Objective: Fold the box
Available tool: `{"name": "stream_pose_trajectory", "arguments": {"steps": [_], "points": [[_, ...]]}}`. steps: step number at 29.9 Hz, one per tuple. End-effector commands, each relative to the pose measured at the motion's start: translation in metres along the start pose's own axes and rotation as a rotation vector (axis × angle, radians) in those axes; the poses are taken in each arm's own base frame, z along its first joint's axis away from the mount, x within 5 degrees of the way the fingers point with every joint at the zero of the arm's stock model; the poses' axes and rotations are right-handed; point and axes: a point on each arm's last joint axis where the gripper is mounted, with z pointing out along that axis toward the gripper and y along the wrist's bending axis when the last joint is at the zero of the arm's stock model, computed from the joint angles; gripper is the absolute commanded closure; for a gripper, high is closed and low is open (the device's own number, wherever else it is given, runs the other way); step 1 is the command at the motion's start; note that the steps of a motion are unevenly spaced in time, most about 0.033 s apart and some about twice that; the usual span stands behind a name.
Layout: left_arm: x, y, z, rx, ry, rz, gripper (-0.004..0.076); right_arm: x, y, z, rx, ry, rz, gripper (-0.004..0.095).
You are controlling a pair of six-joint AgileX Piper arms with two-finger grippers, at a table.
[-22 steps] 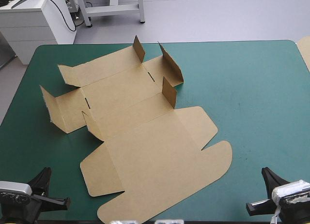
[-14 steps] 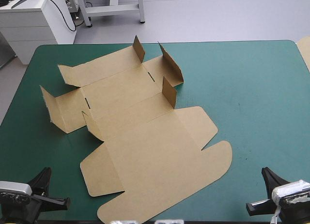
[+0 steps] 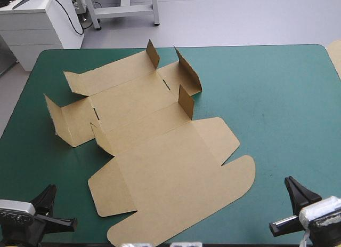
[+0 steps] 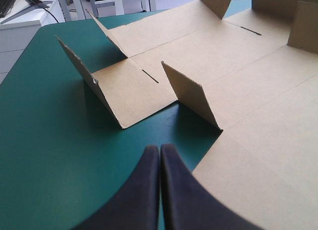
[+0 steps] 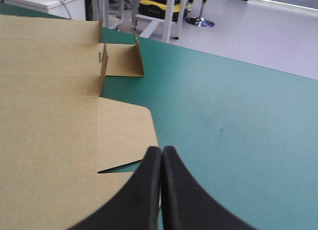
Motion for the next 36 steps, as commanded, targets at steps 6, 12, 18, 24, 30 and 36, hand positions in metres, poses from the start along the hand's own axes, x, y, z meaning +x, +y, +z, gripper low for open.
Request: {"name": "stream_pose_trajectory", "arguments": {"steps": [6, 12, 18, 24, 30, 36], "points": [[-0.012, 0.0, -0.006, 0.003, -0.105, -0.005, 0.0731, -0.07, -0.01, 0.042, -0.172, 0.01, -0.219, 0.0927], [-0.012, 0.0, -0.006, 0.003, -0.105, -0.005, 0.0731, -0.105, -0.018, 0.088, -0.302, 0.047, -0.053, 0.0917], [-0.012, 0.0, -0.006, 0.003, -0.105, -0.005, 0.0731, -0.12, -0.03, 0.134, -0.359, 0.136, 0.018, 0.0902], [-0.012, 0.0, -0.006, 0.003, -0.105, -0.005, 0.0731, -0.127, -0.027, 0.172, -0.377, 0.203, 0.069, 0.0902], [-0.012, 0.0, -0.006, 0.003, -0.105, -0.007, 0.0731, -0.126, 0.004, 0.217, -0.342, 0.345, 0.007, 0.0902], [-0.012, 0.0, -0.006, 0.003, -0.105, -0.008, 0.0731, -0.125, 0.039, 0.273, -0.332, 0.483, -0.076, 0.0905]]}}
